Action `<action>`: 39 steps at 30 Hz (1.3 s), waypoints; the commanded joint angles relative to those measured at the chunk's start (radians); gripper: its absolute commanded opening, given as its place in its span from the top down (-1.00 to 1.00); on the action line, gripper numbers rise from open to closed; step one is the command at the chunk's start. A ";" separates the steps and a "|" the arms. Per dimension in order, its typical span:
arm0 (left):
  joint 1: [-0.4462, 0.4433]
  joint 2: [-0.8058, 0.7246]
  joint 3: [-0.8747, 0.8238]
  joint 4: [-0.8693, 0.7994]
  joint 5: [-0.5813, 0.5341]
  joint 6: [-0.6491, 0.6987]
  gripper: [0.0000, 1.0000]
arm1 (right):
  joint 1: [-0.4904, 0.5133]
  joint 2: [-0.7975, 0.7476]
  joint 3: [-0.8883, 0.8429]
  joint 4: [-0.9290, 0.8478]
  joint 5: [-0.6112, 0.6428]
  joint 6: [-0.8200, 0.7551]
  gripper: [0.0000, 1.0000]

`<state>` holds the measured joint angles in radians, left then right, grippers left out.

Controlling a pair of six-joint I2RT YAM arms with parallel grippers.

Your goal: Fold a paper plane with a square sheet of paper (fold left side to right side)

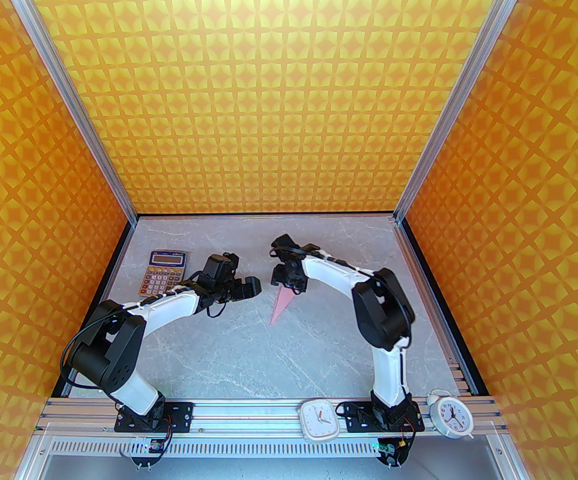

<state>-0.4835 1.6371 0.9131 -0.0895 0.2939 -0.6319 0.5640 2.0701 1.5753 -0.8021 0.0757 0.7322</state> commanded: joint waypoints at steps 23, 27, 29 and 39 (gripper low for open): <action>0.015 0.061 0.027 0.076 0.022 -0.017 -0.98 | 0.007 -0.139 -0.142 -0.026 0.101 0.004 0.02; 0.007 0.082 0.020 0.150 0.076 -0.020 -0.98 | 0.002 -0.181 -0.222 0.041 0.086 0.004 0.13; -0.001 0.098 0.031 0.169 0.098 -0.013 -0.99 | -0.001 -0.191 -0.248 0.065 0.077 0.004 0.17; -0.089 0.204 0.127 0.141 0.130 0.109 -0.50 | -0.040 -0.304 -0.482 0.359 -0.029 -0.007 0.49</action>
<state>-0.5526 1.8156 1.0012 0.0429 0.3897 -0.5781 0.5411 1.8156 1.1461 -0.5709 0.0917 0.7242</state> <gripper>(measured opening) 0.762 0.255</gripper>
